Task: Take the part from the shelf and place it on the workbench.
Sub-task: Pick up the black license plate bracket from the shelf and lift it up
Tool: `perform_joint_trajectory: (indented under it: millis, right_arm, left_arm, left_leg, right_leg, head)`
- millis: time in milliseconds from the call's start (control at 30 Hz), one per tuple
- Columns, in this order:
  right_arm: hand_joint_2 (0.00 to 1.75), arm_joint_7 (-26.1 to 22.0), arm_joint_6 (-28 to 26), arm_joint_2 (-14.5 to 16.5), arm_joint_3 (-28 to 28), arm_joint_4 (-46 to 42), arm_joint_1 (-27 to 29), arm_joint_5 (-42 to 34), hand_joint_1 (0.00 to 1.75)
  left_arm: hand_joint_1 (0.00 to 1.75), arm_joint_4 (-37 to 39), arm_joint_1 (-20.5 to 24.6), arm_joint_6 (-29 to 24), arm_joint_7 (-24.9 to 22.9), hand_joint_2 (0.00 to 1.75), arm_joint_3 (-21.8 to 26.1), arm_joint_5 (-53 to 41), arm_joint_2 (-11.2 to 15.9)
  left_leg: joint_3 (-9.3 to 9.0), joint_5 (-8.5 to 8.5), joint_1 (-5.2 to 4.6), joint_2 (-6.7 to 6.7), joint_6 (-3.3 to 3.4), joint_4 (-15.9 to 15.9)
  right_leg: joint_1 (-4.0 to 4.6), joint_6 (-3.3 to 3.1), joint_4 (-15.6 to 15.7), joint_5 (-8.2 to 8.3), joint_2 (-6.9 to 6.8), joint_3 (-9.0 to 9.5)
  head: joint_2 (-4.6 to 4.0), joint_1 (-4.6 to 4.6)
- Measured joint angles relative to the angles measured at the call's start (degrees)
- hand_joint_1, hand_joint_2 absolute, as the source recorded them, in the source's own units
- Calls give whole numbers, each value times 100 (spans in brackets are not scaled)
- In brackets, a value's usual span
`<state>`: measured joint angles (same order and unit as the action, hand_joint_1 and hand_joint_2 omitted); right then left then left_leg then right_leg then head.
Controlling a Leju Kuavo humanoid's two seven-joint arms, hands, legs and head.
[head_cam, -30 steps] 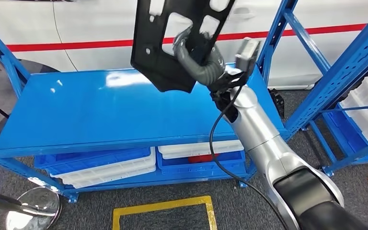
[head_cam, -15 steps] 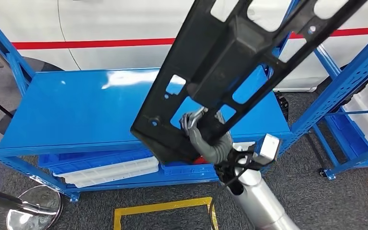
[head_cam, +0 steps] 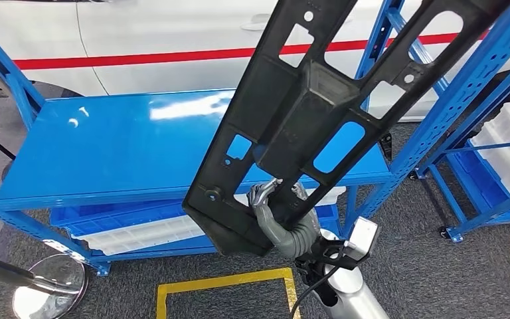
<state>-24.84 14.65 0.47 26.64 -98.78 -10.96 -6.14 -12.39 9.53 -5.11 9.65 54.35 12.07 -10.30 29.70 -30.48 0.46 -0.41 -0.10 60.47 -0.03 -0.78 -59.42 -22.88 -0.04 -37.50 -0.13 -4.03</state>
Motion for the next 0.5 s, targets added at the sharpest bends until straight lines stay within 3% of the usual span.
perform_joint_trajectory:
  millis: [33,100,167,233,300,333,367,400,433,500]
  right_arm:
    - [175,18,1,13,-13,-30,7,-2,175]
    - [175,76,4,49,-56,-91,28,-4,175]
    - [175,124,9,71,-114,-155,61,-3,175]
    - [175,144,16,73,-176,-209,98,0,175]
    - [175,152,18,72,-230,-241,157,7,175]
    - [175,151,17,71,-253,-247,194,12,175]
    - [175,145,14,69,-273,-250,229,18,175]
    - [175,135,12,68,-292,-253,255,22,175]
    - [175,124,9,67,-309,-254,270,25,175]
    - [175,103,6,67,-339,-260,279,27,175]
  left_arm:
    - [0,0,0,30,-33,175,1,0,-1]
    - [0,1,-28,88,-122,175,3,0,-4]
    - [0,13,-56,123,-211,175,3,0,-19]
    - [0,25,-73,140,-273,175,3,-1,-30]
    - [0,26,-103,145,-313,175,3,-1,-31]
    - [0,26,-120,146,-325,175,3,-1,-32]
    - [0,26,-133,146,-335,175,3,0,-32]
    - [0,26,-140,146,-341,175,3,0,-33]
    - [0,26,-144,147,-344,175,3,0,-34]
    - [0,26,-146,150,-346,175,3,0,-36]
  left_leg:
    - [-77,40,-16,-3,24,-164]
    - [-45,108,-34,-7,77,-201]
    - [27,234,-12,15,150,-239]
    - [160,377,13,40,207,-271]
    - [314,488,13,49,220,-267]
    - [392,537,13,53,216,-257]
    - [471,585,14,56,208,-242]
    - [548,629,15,58,197,-222]
    - [617,669,15,57,182,-203]
    - [706,740,4,50,135,-171]
  right_leg:
    - [2,33,-6,28,-1,-12]
    - [-3,104,16,105,0,-24]
    - [-18,169,-26,26,14,-89]
    - [-43,232,-429,-451,21,-242]
    - [-66,289,-1150,-982,17,-388]
    - [-74,309,-1432,-1074,16,-403]
    - [-81,322,-1551,-1029,16,-336]
    - [-86,326,-1467,-885,15,-176]
    - [-91,322,-1181,-726,15,83]
    - [-81,277,-337,-673,25,689]
  head:
    - [0,1]
    - [0,1]
    - [0,2]
    - [0,2]
    - [0,2]
    - [0,2]
    - [0,1]
    - [0,1]
    - [0,1]
    - [0,1]
